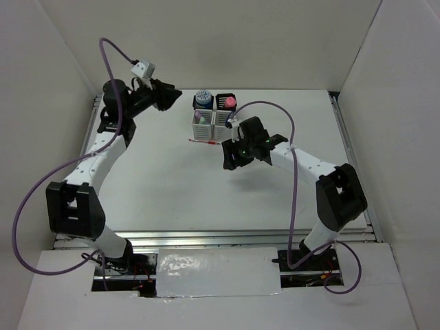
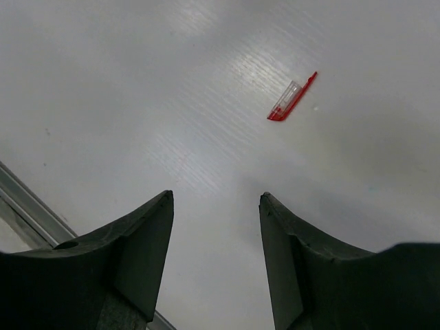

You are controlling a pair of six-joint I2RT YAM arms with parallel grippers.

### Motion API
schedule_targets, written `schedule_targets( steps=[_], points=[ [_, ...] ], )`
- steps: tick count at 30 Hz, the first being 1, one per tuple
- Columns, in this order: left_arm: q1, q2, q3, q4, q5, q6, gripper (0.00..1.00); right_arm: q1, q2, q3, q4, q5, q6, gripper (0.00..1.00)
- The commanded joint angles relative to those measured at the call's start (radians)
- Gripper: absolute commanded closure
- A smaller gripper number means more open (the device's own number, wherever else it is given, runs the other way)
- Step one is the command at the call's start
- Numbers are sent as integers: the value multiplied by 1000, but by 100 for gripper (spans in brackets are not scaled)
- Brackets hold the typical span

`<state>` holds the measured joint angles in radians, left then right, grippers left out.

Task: Sort the stationery into containers
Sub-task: Place the pen in the storage box, then move the pen to the center of the board.

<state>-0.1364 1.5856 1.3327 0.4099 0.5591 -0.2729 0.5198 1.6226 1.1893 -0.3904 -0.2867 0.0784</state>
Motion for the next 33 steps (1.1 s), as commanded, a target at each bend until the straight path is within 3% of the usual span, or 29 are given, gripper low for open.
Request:
schedule_targets(
  steps=[1, 3, 5, 7, 9, 10, 14, 19, 25, 30, 33],
  points=[
    [78, -1, -84, -213, 274, 164, 50, 6, 32, 50, 27, 41, 0, 40],
    [162, 45, -110, -230, 372, 176, 58, 5, 42, 67, 35, 31, -6, 39],
    [207, 91, -106, -282, 415, 187, 73, -6, 54, 82, 27, -2, -9, 40],
    [227, 142, -125, -261, 410, 172, 78, -18, 59, 98, 19, -19, -9, 40],
    [231, 189, -144, -214, 397, 204, 78, -36, 57, 104, 15, -48, -19, 40],
    [222, 215, -127, -273, 400, 245, 76, -41, 54, 105, 6, -66, -22, 40],
    [210, 414, 80, -515, 462, 547, 70, -101, 36, 107, -18, -121, -37, 40],
    [221, 585, 311, -678, 486, 734, 69, -164, -12, 86, -42, -163, -66, 40],
    [195, 755, 489, -789, 518, 747, 71, -230, -47, 70, -56, -187, -66, 40],
    [159, 775, 508, -798, 409, 697, 79, -257, -55, 61, -51, -209, -66, 40],
    [156, 838, 620, -902, 383, 658, 82, -265, -47, 61, -51, -219, -58, 40]
  ],
)
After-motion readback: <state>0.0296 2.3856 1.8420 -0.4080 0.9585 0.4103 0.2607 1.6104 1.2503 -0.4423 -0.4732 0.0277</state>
